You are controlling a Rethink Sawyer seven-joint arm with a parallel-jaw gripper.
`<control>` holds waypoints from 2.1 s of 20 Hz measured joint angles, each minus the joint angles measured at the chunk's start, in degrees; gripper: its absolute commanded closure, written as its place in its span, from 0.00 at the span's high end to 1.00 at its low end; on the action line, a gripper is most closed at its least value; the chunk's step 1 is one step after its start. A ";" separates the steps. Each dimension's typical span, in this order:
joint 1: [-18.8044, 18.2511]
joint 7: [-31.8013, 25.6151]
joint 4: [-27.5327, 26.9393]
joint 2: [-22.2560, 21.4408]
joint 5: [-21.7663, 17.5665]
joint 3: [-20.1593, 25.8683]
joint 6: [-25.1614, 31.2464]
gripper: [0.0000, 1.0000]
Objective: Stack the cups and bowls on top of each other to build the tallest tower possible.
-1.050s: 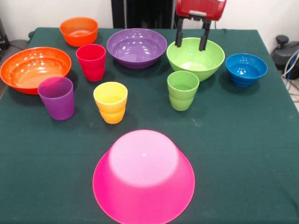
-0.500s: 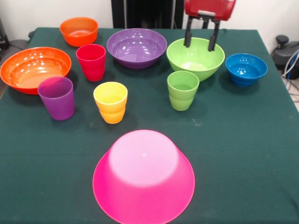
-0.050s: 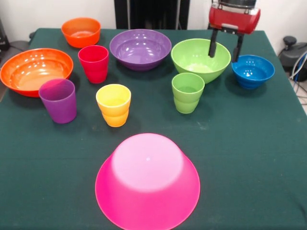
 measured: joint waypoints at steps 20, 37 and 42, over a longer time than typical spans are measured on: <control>-1.55 1.57 -0.09 7.71 1.47 -0.95 -4.65 1.00; -0.28 1.59 -0.09 8.79 6.98 -1.33 -5.01 1.00; 0.38 1.60 -0.07 8.66 6.98 -2.35 -4.96 0.00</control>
